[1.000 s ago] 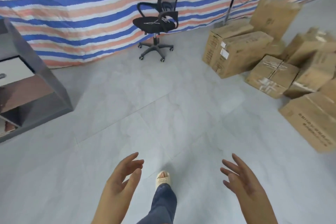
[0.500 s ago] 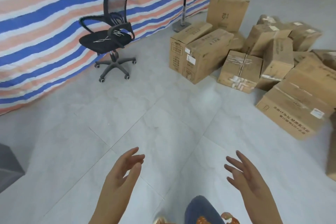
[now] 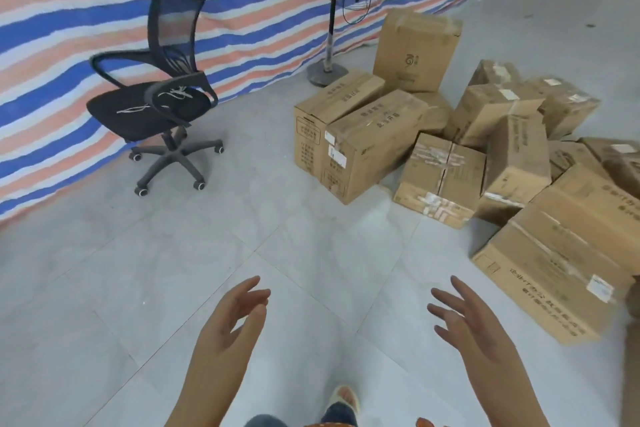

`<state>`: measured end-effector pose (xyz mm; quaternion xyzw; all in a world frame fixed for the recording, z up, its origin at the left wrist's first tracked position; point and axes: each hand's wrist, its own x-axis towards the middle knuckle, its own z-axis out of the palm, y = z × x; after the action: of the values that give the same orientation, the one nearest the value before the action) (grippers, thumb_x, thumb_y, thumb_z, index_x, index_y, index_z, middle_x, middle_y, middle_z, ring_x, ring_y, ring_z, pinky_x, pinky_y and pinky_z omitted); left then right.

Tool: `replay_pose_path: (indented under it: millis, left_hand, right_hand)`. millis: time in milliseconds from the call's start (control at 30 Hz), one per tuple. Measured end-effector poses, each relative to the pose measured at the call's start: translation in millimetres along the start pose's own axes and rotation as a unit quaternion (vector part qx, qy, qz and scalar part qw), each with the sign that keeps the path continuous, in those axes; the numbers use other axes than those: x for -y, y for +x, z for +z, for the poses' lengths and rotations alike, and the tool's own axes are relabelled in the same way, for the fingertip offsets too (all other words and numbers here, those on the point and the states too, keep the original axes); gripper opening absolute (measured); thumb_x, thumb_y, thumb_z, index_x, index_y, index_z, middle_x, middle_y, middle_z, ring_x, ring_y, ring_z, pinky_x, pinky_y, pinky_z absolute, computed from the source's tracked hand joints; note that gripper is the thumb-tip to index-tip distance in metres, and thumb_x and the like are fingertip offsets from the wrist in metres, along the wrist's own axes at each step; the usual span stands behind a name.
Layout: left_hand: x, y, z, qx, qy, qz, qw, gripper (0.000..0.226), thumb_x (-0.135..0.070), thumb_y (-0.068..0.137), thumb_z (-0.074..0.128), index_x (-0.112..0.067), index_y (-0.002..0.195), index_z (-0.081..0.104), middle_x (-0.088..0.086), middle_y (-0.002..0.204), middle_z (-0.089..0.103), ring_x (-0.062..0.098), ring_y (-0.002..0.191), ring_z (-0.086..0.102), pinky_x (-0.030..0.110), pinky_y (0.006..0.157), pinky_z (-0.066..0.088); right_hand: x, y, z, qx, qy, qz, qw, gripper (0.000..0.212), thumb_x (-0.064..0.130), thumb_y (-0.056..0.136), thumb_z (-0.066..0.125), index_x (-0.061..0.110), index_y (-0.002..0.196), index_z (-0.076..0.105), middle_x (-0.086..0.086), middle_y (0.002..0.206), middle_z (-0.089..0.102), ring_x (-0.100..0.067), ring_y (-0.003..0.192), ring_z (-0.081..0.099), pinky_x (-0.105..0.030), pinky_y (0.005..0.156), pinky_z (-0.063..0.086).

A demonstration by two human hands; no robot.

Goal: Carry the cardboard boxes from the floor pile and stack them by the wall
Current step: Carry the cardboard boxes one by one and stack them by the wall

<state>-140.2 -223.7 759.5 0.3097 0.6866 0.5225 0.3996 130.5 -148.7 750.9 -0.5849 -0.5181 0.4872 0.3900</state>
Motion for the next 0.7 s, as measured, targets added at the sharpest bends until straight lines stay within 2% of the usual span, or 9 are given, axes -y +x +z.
replay_pose_path:
  millis: [67,167,300,467,600,700]
  left_hand:
    - [-9,29,17,-0.01,-0.009,-0.003,1.0,0.035,-0.008,0.093,0.055,-0.039,0.108,0.063,-0.011,0.105,0.071,0.005,0.103,0.064,0.043,0.098,0.046]
    - [-20,72,32,-0.014,0.0,-0.008,1.0,0.037,-0.008,0.093,0.054,-0.04,0.109,0.063,-0.012,0.106,0.071,0.004,0.104,0.063,0.041,0.097,0.046]
    - [-26,145,43,-0.019,0.009,-0.033,0.999,0.036,-0.006,0.093,0.054,-0.037,0.108,0.062,-0.014,0.103,0.071,0.003,0.101,0.064,0.045,0.1,0.045]
    - [-56,265,47,0.009,0.039,-0.025,0.999,0.03,-0.013,0.093,0.055,-0.038,0.108,0.06,-0.02,0.101,0.07,0.002,0.101,0.063,0.042,0.1,0.047]
    - [-98,362,39,0.037,0.059,0.011,0.998,0.028,-0.015,0.093,0.055,-0.037,0.11,0.06,-0.017,0.103,0.07,0.003,0.102,0.063,0.036,0.095,0.048]
    - [-115,426,41,0.067,0.077,0.01,0.995,0.028,-0.015,0.093,0.054,-0.036,0.111,0.061,-0.013,0.103,0.07,0.007,0.104,0.063,0.038,0.098,0.048]
  right_hand:
    - [5,36,0,0.011,-0.003,0.013,1.0,0.037,0.021,0.092,0.053,0.044,0.121,0.052,0.018,0.115,0.068,-0.005,0.105,0.065,-0.041,0.096,0.049]
    - [13,85,10,0.02,-0.014,0.023,0.999,0.04,0.031,0.083,0.053,0.043,0.121,0.052,0.022,0.113,0.067,-0.005,0.103,0.066,-0.039,0.093,0.049]
    - [17,151,37,0.032,-0.024,0.052,0.998,0.039,0.017,0.092,0.053,0.042,0.122,0.053,0.024,0.113,0.067,-0.004,0.104,0.065,-0.049,0.099,0.046]
    - [45,244,82,-0.012,-0.016,0.061,0.998,0.043,0.039,0.078,0.053,0.046,0.12,0.051,0.021,0.112,0.068,-0.004,0.103,0.065,-0.047,0.098,0.048]
    - [76,311,120,-0.048,-0.003,0.06,0.997,0.043,0.041,0.077,0.052,0.048,0.119,0.05,0.017,0.116,0.066,-0.009,0.107,0.065,-0.037,0.093,0.052]
    - [90,353,141,-0.065,-0.004,0.077,0.995,0.046,0.042,0.077,0.049,0.043,0.123,0.047,0.013,0.121,0.062,-0.014,0.111,0.062,-0.043,0.1,0.048]
